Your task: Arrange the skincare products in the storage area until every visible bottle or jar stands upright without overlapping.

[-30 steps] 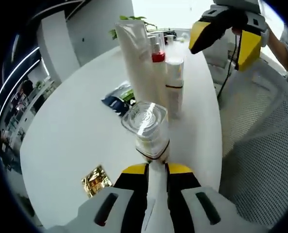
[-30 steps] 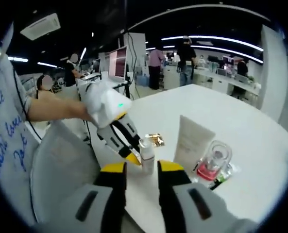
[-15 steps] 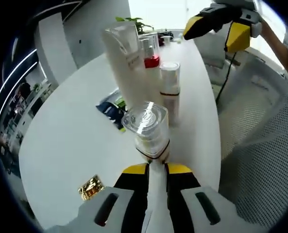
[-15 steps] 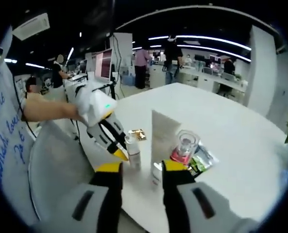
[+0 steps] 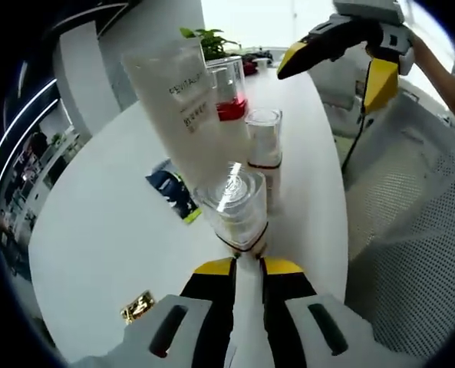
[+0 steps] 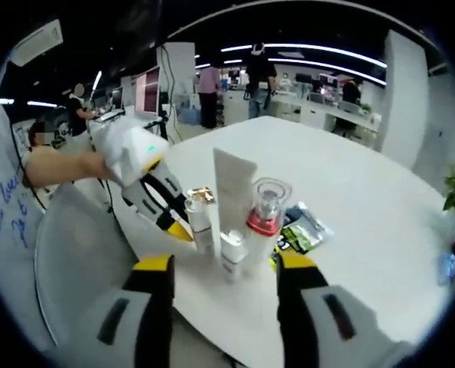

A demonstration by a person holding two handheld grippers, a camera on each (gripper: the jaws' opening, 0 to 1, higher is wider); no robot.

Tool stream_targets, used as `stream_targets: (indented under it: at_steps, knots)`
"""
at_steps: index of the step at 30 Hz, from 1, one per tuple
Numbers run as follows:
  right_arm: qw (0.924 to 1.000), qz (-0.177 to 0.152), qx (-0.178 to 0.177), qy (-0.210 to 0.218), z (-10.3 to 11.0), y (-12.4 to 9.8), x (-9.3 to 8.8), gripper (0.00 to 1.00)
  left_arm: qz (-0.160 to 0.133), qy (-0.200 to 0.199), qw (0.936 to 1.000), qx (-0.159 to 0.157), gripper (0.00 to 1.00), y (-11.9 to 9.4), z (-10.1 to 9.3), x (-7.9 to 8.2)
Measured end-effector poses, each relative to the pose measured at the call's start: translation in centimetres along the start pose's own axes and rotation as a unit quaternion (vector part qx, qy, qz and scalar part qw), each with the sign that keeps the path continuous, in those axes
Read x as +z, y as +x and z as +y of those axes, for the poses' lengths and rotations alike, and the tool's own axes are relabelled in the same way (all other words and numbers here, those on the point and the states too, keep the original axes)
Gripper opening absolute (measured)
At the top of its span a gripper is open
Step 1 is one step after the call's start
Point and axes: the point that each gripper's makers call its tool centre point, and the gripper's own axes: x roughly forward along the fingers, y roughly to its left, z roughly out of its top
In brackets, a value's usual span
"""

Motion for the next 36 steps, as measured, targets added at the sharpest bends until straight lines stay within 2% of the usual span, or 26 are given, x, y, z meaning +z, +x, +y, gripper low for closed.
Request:
stream_targets:
  at_steps: [6, 15, 21, 36]
  knots:
    - [0.9999, 0.011, -0.006, 0.005, -0.4, 0.5, -1.1, 0.62, -0.005, -0.016, 0.9999, 0.003, 0.08, 0.4, -0.3, 0.5]
    - [0.9992, 0.029, -0.003, 0.029, -0.8, 1.6, -3.0, 0.59, -0.007, -0.043, 0.9990, 0.013, 0.09, 1.0, -0.5, 1.1]
    - [0.9983, 0.041, 0.005, 0.042, -0.8, 2.7, -4.0, 0.53, -0.017, -0.076, 0.9969, 0.010, 0.09, 1.3, -1.0, 1.7]
    - [0.9969, 0.046, 0.025, 0.059, -0.6, 4.7, -4.0, 0.30, -0.020, -0.086, 0.9960, 0.014, 0.09, 2.0, -1.2, 2.1]
